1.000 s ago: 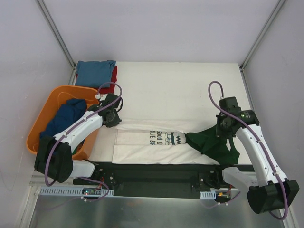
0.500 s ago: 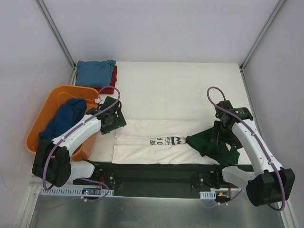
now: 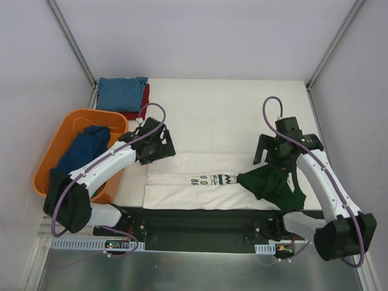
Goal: Fold and stack the t-shirts
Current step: Fold the other side of the tshirt into a rectangle
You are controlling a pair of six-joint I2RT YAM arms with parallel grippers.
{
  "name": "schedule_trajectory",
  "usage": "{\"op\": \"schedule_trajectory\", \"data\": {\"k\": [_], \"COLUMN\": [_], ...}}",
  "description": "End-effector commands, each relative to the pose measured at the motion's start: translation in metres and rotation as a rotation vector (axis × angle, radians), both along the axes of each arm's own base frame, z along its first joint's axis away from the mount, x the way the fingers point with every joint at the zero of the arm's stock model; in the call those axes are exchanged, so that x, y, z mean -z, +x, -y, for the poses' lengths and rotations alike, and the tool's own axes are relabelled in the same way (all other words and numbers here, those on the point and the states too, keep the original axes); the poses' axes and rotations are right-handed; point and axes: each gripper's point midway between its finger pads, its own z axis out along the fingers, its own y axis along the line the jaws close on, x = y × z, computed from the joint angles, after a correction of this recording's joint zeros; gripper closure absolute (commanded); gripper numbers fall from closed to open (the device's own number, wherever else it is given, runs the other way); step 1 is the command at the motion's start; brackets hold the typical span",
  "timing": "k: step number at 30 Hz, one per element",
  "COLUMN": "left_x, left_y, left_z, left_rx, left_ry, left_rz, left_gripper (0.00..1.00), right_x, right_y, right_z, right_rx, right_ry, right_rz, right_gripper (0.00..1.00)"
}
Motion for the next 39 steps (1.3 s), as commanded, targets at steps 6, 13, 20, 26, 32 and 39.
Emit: {"op": "schedule_trajectory", "data": {"k": [6,13,20,26,32,39], "left_x": [0.028,0.06,0.072,0.074,0.076,0.083], "left_y": [-0.005,-0.017,-0.021,-0.019,-0.016,-0.015], "left_z": [0.037,0.036,0.03,0.024,0.022,0.02], "left_rx": [0.113,0.121,0.129,0.127,0.131,0.127], "left_ry": [-0.033,-0.013,0.02,0.055,0.069,0.079], "left_rz": [-0.108,-0.189,-0.214,-0.201,-0.205,-0.228], "left_gripper": [0.01,0.01,0.01,0.01,0.01,0.01], "right_x": [0.052,0.108,0.121,0.079,0.053,0.021], "right_y": [0.054,0.023,-0.031,-0.079,-0.082,-0.011], "right_z": [-0.043,-0.014,0.023,0.061,0.056,0.026], "right_rx": [0.042,0.2,0.448,0.591,0.637,0.364], "right_ry": [0.159,0.043,0.001,-0.152,-0.053,0.089], "right_rz": [-0.096,-0.276,-0.305,-0.223,-0.07,0.07], "right_gripper": [0.03,0.03,0.03,0.03,0.03,0.03]}}
